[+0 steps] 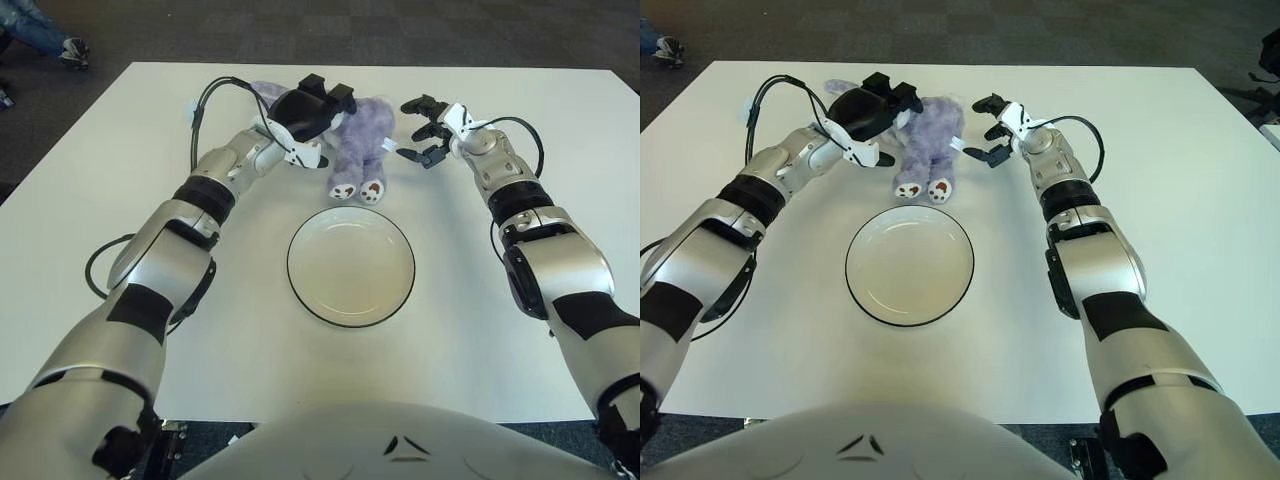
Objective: Put the doll into the plate.
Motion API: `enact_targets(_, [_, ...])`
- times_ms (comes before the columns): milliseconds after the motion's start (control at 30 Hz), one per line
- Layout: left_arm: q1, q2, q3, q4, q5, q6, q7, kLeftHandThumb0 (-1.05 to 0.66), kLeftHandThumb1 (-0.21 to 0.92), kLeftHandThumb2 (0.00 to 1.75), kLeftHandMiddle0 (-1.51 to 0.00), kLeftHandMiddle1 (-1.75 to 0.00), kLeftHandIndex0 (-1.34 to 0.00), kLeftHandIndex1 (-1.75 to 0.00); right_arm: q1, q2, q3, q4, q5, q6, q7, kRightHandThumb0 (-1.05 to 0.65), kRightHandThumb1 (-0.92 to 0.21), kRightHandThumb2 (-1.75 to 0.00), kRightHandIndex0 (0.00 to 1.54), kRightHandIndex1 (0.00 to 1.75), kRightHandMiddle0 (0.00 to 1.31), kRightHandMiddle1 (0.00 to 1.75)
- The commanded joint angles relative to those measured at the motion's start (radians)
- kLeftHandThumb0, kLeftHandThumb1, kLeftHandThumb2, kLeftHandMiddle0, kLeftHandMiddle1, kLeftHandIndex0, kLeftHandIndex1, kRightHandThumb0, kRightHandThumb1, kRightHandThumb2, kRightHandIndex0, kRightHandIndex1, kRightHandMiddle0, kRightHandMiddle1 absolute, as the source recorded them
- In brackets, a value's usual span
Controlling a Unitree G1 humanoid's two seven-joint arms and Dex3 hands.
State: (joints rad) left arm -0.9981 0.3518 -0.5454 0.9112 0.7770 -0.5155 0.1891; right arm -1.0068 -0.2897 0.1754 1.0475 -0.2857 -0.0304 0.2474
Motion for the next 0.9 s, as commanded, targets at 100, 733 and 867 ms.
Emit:
enact_targets(100, [0.000,0.001,0.003,0.001,-0.004,-0.020,0.000,-0.27,0.15,1.22,-0.03,-1.71,0.00,-1.50,0.004,0.016,-0.007,-0.030,0.001,0.013,-0.056,-0.52,-0.25,-0.99,0.01,0.22,0.00,0.23])
enact_targets(733, [0.016,0.005,0.009,-0.038,-0.008,-0.016,-0.016,-0.31,0.18,1.21,-0.05,-1.75,0.00,-1.72,-0.010,0.028,0.008,-0.012,-0.010,-0.055,-0.112,-0.45,-0.14,-1.03,0.00,0.00,0.00,0.05])
enact_targets(867, [0.025,0.006,0.016,-0.061,-0.016,-0.008,-0.028,-0.31,0.18,1.21,-0.07,-1.75,0.00,-1.72,-0.017,0.027,0.025,-0.006,-0.029,-0.072,-0.116,-0.40,-0.15,-1.03,0.00,0.00,0.00,0.02])
